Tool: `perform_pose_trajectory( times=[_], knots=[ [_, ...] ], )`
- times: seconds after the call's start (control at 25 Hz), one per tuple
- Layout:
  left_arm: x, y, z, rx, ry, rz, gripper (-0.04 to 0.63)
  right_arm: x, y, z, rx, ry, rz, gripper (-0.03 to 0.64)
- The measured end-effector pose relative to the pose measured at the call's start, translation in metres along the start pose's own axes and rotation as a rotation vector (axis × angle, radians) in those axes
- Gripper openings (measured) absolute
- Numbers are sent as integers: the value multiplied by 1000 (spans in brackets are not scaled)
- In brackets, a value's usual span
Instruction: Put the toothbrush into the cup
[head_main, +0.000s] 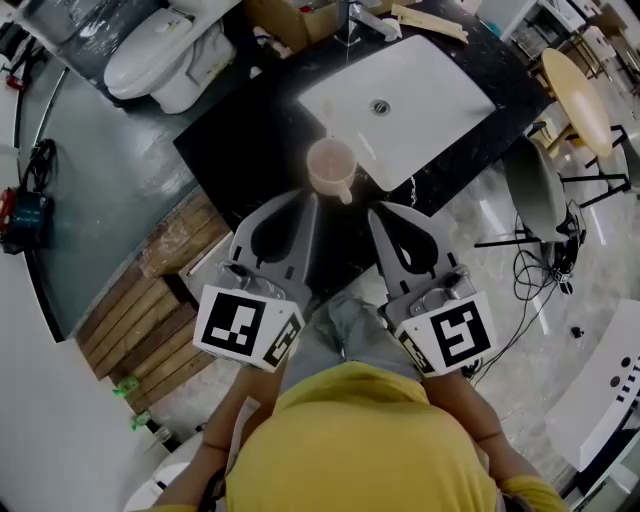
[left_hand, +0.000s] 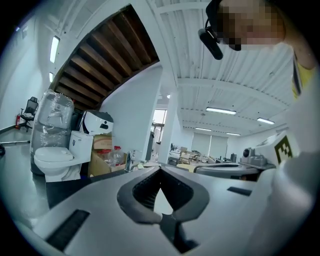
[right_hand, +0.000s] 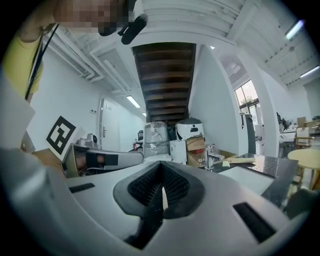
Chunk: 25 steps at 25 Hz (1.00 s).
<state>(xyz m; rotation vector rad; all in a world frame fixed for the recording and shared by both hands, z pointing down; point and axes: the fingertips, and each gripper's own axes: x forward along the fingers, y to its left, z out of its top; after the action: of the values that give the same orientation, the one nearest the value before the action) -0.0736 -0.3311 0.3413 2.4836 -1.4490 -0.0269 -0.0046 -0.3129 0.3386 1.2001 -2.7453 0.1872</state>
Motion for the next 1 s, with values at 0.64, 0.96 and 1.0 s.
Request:
perform_pose_trajectory(
  times=[0.64, 0.96, 1.0],
  knots=[
    [-123, -80, 23, 84, -97, -49, 9, -89, 100, 28, -67, -108, -20, 15],
    [-156, -103, 25, 93, -105, -74, 9, -118, 125, 32, -80, -118, -37, 15],
    [-159, -105, 25, 93, -105, -74, 9, -120, 128, 32, -82, -119, -36, 15]
  ],
)
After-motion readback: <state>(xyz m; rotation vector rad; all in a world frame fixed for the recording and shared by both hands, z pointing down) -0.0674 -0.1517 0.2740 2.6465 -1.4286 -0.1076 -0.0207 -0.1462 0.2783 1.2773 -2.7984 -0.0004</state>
